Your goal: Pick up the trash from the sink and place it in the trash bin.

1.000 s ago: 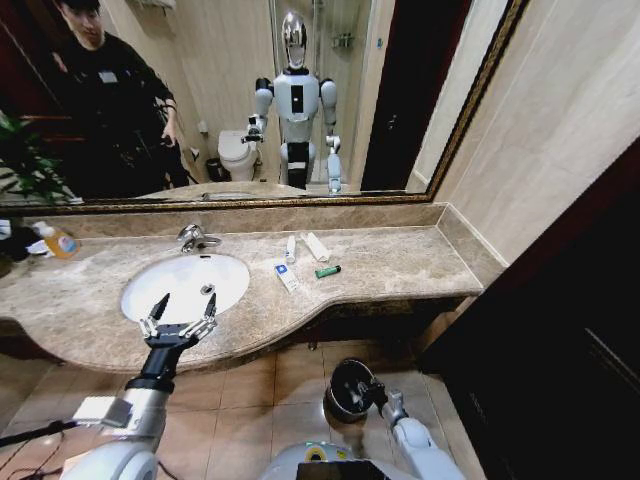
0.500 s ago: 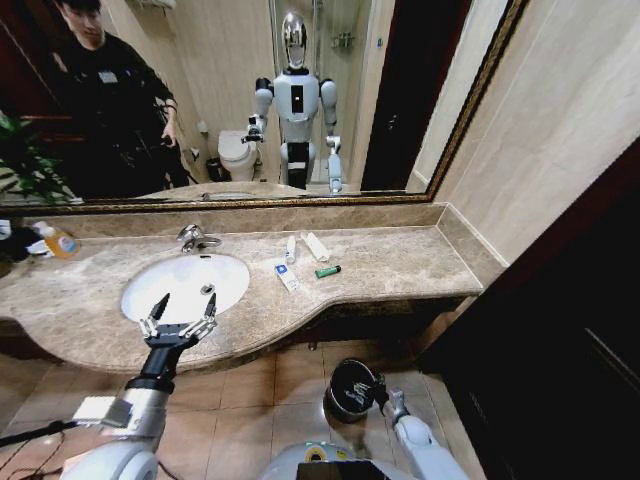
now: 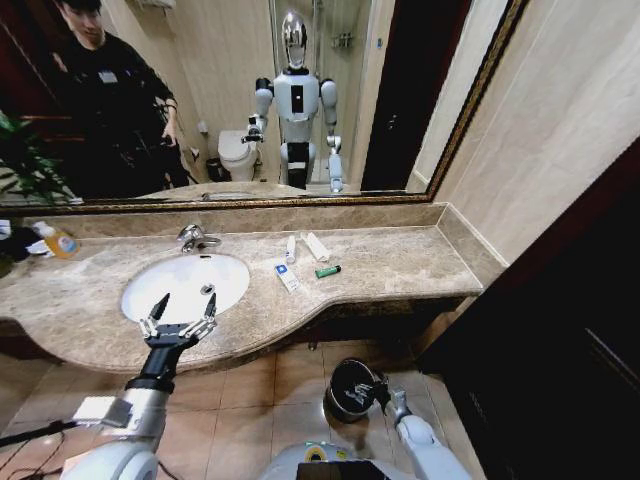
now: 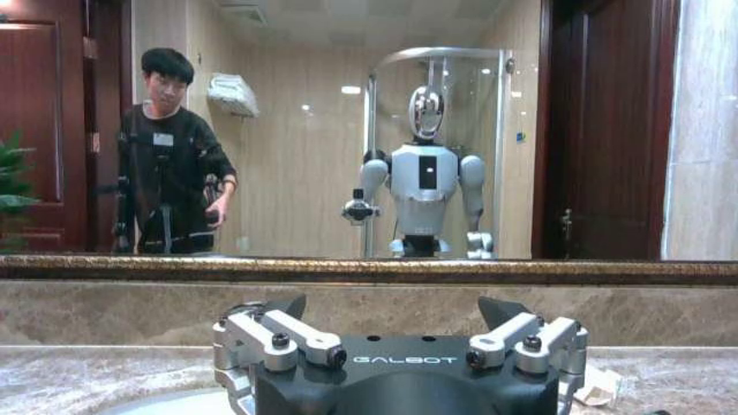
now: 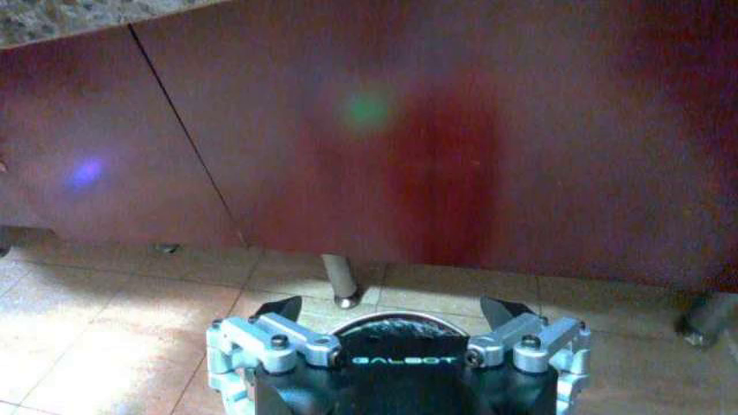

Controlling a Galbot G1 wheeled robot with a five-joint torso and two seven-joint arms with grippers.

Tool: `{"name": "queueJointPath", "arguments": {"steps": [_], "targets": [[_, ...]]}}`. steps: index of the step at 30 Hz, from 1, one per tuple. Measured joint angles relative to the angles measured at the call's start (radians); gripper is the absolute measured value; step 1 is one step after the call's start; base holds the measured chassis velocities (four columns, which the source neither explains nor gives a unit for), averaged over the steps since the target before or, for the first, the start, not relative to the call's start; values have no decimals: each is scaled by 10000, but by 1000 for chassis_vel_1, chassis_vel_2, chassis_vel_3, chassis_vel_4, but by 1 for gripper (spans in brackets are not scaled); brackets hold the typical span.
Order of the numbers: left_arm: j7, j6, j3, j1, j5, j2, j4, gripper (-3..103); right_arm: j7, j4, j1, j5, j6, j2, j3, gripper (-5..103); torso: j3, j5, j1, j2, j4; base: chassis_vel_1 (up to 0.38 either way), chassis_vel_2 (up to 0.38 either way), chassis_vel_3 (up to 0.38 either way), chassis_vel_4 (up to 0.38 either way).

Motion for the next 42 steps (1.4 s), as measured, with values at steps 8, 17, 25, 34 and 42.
{"name": "queueJointPath", "arguments": {"steps": [8, 17, 25, 34, 42], "targets": [[0, 0, 0, 0, 0, 0, 0, 100, 0, 489, -240, 80, -36, -163, 12, 100, 0, -1, 0, 0, 0, 0, 0, 0, 0], [0, 0, 0, 0, 0, 1, 0, 100, -44, 1894, -836, 355, 54, -452, 83, 100, 0, -1, 0, 0, 0, 0, 0, 0, 0], [0, 0, 0, 0, 0, 0, 0, 100, -117, 2623, -1146, 242, 319, -665, 250, 100, 0, 0, 0, 0, 0, 0, 0, 0, 0], [0, 0, 0, 0, 0, 1, 0, 100, -41, 3955, -1432, 795, 171, -963, 450, 100, 0, -1, 0, 0, 0, 0, 0, 0, 0], [0, 0, 0, 0, 0, 0, 0, 100, 149, 5855, -1793, 1144, -332, -1180, 621, 100, 0, -1, 0, 0, -1, 0, 0, 0, 0]]}}
